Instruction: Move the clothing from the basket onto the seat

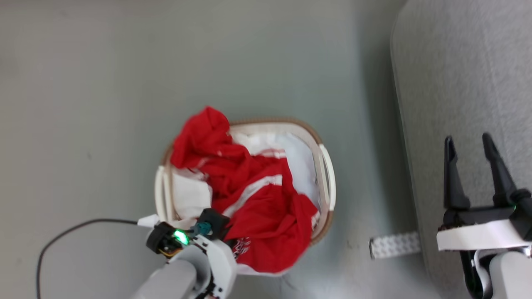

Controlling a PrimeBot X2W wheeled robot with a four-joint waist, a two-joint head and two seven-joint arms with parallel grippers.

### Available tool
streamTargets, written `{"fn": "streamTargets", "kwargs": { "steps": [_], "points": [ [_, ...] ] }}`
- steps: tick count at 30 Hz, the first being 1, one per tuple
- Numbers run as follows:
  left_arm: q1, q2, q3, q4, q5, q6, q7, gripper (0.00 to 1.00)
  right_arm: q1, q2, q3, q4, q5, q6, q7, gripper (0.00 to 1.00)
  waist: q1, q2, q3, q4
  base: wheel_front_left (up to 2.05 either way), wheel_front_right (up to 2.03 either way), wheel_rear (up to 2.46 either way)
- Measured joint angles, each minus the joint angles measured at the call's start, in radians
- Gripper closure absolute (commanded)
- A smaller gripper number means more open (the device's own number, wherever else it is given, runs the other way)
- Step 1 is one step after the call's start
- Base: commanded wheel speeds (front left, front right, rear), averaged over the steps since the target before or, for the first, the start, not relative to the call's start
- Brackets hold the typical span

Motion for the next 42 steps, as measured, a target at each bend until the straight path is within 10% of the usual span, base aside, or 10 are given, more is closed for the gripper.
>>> {"fn": "streamTargets", "kwargs": {
  "steps": [24,42],
  "points": [
    [0.244,0.065,0.202,-0.461,-0.034,0.143,-0.003,1.00,0.229,0.000,-0.003,0.104,0.020,0.000,0.000,0.00,-0.0005,0.0000,-0.529,0.147,0.00,0.00,0.00],
    [0.241,0.184,0.290,-0.693,-0.056,0.247,0.051,1.00,0.316,0.000,-0.014,0.106,0.029,0.000,0.000,0.00,-0.0003,0.0000,-0.656,0.169,0.00,0.00,0.00]
  ]
}}
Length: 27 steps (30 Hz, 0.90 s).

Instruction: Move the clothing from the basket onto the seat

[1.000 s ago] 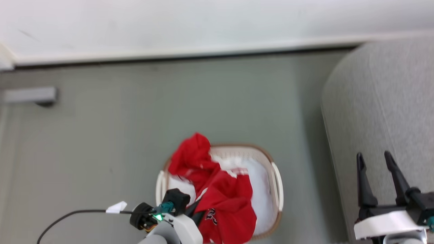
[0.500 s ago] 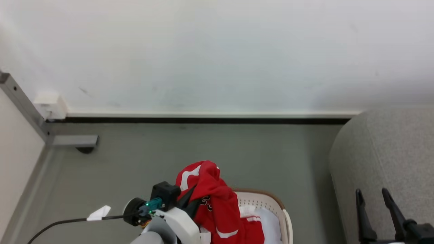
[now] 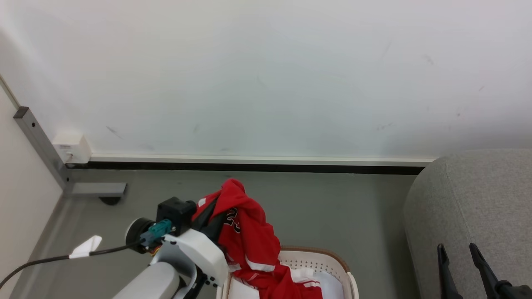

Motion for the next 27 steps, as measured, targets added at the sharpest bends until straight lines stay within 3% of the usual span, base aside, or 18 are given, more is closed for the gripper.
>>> {"fn": "streamTargets", "kwargs": {
  "steps": [17,22,27],
  "points": [
    [-0.001,0.053,-0.004,-0.133,0.000,0.032,0.052,1.00,0.018,0.000,0.032,0.000,0.000,0.000,0.000,0.00,0.0002,0.0001,-0.029,0.005,0.00,0.00,0.00],
    [-0.001,0.053,-0.012,-0.155,0.000,0.036,0.060,1.00,0.015,-0.022,0.108,-0.022,0.037,0.000,0.000,0.00,0.0002,0.0000,-0.027,0.005,0.00,0.00,0.00],
    [-0.001,0.053,-0.019,-0.166,0.000,0.035,0.067,1.00,-0.029,-0.104,0.271,-0.046,0.081,0.000,0.000,0.00,0.0003,0.0000,-0.025,0.005,0.00,0.00,0.00]
  ]
}}
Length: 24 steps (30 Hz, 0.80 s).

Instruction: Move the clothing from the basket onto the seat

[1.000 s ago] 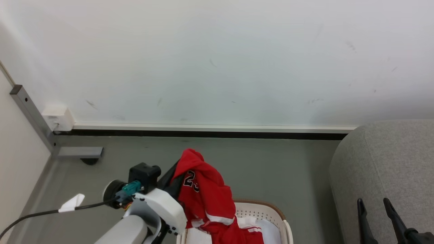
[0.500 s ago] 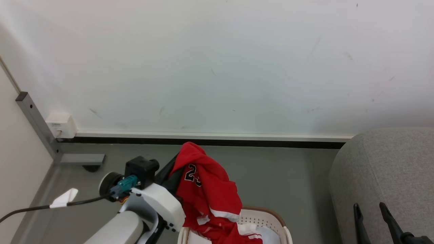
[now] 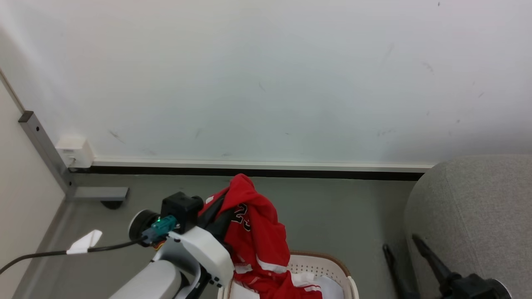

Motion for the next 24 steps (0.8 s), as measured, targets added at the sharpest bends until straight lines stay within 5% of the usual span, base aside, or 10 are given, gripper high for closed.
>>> {"fn": "streamTargets", "kwargs": {
  "steps": [10,24],
  "points": [
    [-0.002,-0.010,-0.029,-0.022,0.002,-0.004,0.011,1.00,-0.270,-0.161,0.455,0.066,0.162,0.000,0.002,0.00,0.0000,0.0000,0.004,0.004,0.00,0.00,0.00],
    [-0.015,-0.044,-0.088,-0.063,0.009,-0.034,0.037,1.00,-0.612,-0.140,0.859,0.223,0.379,0.000,0.008,0.00,0.0000,0.0000,0.010,0.044,0.00,0.00,0.00]
  ]
}}
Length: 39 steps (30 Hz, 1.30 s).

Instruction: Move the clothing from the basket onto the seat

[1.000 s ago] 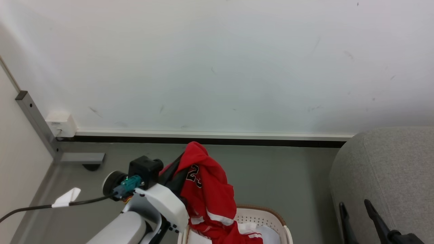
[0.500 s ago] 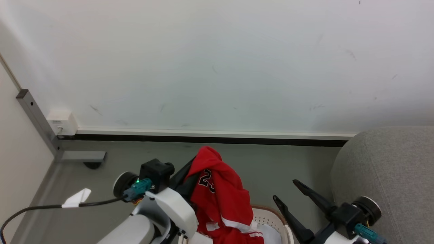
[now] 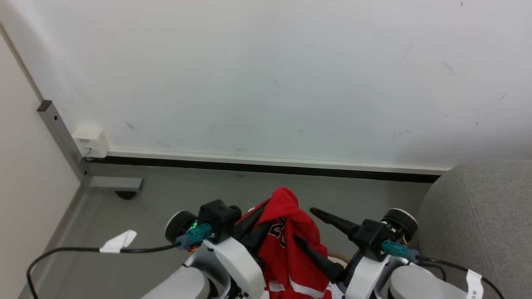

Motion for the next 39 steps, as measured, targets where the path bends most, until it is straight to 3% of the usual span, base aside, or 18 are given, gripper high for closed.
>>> {"fn": "streamTargets", "kwargs": {
  "steps": [8,9,10,22,24,25,26,28,30,31,39],
  "points": [
    [-0.009,-0.013,-0.014,-0.019,-0.002,-0.014,0.004,1.00,-0.057,0.073,0.140,0.100,0.152,0.000,-0.005,0.00,0.0000,0.0000,0.001,0.015,0.00,0.00,0.00],
    [-0.009,-0.015,-0.016,-0.021,-0.005,-0.015,0.004,1.00,-0.061,0.079,0.144,0.110,0.167,0.000,-0.005,0.64,0.0000,0.0000,0.001,0.016,0.00,0.00,0.00],
    [-0.009,-0.016,-0.017,-0.021,-0.007,-0.015,0.004,1.00,-0.063,0.086,0.144,0.118,0.175,0.000,-0.006,1.00,0.0000,0.0000,0.001,0.017,0.00,0.00,0.00],
    [-0.008,0.004,-0.002,-0.012,-0.014,-0.002,-0.003,1.00,-0.051,0.083,0.061,0.065,0.207,0.000,-0.006,1.00,0.0000,0.0000,0.008,0.012,0.00,0.00,0.00],
    [-0.007,0.006,-0.002,-0.008,-0.017,-0.002,-0.011,0.91,-0.038,0.076,0.043,0.052,0.214,0.000,-0.006,1.00,0.0000,0.0000,0.009,0.008,0.00,0.00,0.00],
    [-0.006,0.007,-0.002,-0.007,-0.018,-0.001,-0.012,0.91,-0.032,0.073,0.033,0.047,0.218,0.000,-0.006,1.00,0.0000,0.0000,0.009,0.007,0.00,0.00,0.00],
    [-0.005,0.007,-0.002,-0.005,-0.018,-0.001,-0.013,0.82,-0.029,0.070,0.018,0.042,0.220,0.000,-0.006,1.00,0.0000,0.0000,0.010,0.005,0.00,0.00,0.00],
    [-0.003,0.008,-0.004,-0.002,-0.018,0.000,-0.019,0.54,-0.026,0.061,-0.006,0.034,0.224,0.000,-0.006,1.00,0.0000,0.0000,0.009,0.001,0.00,0.00,0.00],
    [-0.001,0.007,-0.004,0.000,-0.018,0.001,-0.025,0.05,-0.017,0.049,-0.037,0.026,0.228,0.000,-0.006,1.00,0.0000,0.0000,0.011,-0.002,0.00,0.00,0.00],
    [0.001,0.007,-0.006,0.002,-0.018,0.001,-0.025,0.00,-0.014,0.043,-0.052,0.023,0.229,0.000,-0.006,1.00,0.0000,0.0000,0.012,-0.003,0.00,0.00,0.00],
    [0.023,0.003,-0.019,0.014,-0.025,0.002,-0.038,0.00,0.011,-0.007,-0.197,-0.015,0.218,0.000,-0.006,1.00,0.0000,0.0000,0.015,-0.020,0.00,0.00,0.00]
  ]
}}
